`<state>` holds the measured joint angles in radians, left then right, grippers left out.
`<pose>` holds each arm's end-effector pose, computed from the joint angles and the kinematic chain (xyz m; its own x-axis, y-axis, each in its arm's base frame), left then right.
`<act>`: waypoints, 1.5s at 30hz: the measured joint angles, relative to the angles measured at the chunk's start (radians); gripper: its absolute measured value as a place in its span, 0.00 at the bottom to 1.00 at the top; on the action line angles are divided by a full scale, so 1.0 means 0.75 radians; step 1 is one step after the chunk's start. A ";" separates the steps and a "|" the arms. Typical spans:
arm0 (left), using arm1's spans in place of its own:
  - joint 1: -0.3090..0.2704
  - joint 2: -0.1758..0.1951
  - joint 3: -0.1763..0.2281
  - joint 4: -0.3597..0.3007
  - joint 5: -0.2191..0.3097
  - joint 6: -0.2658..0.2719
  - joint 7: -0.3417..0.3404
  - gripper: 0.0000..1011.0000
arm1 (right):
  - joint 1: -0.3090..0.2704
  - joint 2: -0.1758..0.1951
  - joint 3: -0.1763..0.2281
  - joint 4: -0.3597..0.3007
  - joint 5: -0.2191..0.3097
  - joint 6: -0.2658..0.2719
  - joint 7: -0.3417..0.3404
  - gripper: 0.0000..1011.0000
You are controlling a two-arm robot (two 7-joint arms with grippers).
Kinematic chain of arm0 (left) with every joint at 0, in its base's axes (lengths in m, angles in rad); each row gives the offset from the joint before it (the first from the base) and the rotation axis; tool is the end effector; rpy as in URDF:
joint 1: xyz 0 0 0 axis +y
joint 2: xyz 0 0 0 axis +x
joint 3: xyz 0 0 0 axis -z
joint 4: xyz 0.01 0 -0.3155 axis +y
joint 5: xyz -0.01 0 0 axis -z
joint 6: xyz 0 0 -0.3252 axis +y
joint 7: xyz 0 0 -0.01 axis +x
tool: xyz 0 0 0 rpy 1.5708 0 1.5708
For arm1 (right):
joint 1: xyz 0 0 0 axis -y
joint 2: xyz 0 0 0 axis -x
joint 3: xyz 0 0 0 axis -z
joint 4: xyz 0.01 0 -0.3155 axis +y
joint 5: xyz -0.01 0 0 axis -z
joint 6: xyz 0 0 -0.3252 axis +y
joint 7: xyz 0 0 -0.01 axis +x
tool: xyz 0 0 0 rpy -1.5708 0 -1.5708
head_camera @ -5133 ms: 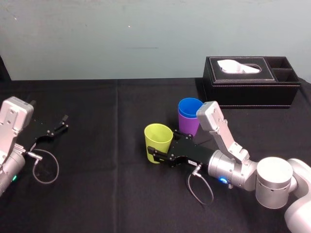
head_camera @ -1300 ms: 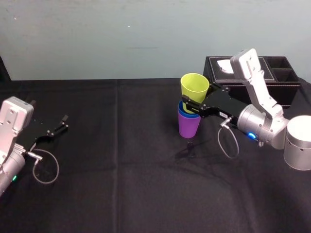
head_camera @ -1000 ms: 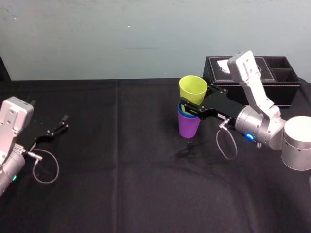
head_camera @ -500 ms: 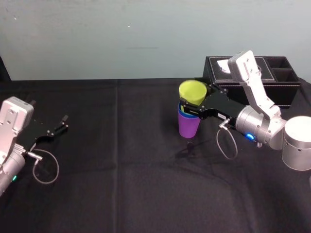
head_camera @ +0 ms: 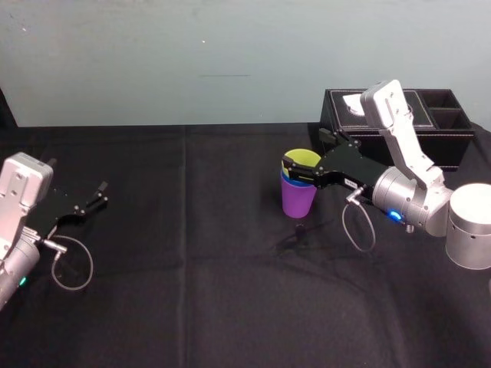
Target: Stack the three plastic cups sequentially using one hand.
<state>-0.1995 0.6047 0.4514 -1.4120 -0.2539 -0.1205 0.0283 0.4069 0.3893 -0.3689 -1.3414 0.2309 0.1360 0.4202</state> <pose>0.3777 0.0928 -0.3260 0.2923 0.8803 0.3737 -0.9553 0.2873 0.0703 0.4514 -0.0412 -0.2611 0.5988 -0.7767 0.1956 0.8003 0.5708 -0.1833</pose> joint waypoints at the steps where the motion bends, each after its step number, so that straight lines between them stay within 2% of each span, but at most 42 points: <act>1: 0.000 0.000 0.000 0.000 0.000 0.000 0.000 1.00 | 0.000 0.000 0.000 0.000 0.000 0.000 0.000 0.99; 12: 0.000 0.000 0.000 0.000 0.000 0.000 0.000 1.00 | -0.001 0.000 0.000 -0.003 0.001 0.001 -0.002 0.99; 18: 0.000 0.000 0.000 0.000 0.000 0.000 0.000 1.00 | -0.037 0.005 0.012 -0.046 0.008 -0.011 -0.009 0.99; 26: 0.000 0.000 0.000 0.000 0.000 0.000 0.000 1.00 | -0.128 0.051 0.076 -0.129 0.055 -0.032 -0.016 0.99; 33: 0.000 0.000 0.000 0.000 0.000 0.000 0.000 1.00 | -0.224 0.092 0.135 -0.173 0.052 -0.103 -0.060 0.99; 39: 0.000 0.000 0.000 0.000 0.000 0.000 0.000 1.00 | -0.279 0.106 0.177 -0.164 0.024 -0.159 -0.087 0.99; 45: 0.000 0.000 0.000 0.000 0.000 0.000 0.000 1.00 | -0.302 0.108 0.216 -0.108 0.017 -0.190 -0.088 0.99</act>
<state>-0.1996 0.6047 0.4514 -1.4120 -0.2539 -0.1206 0.0283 0.1806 0.4701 -0.2071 -1.4225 0.2437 -0.0068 0.3543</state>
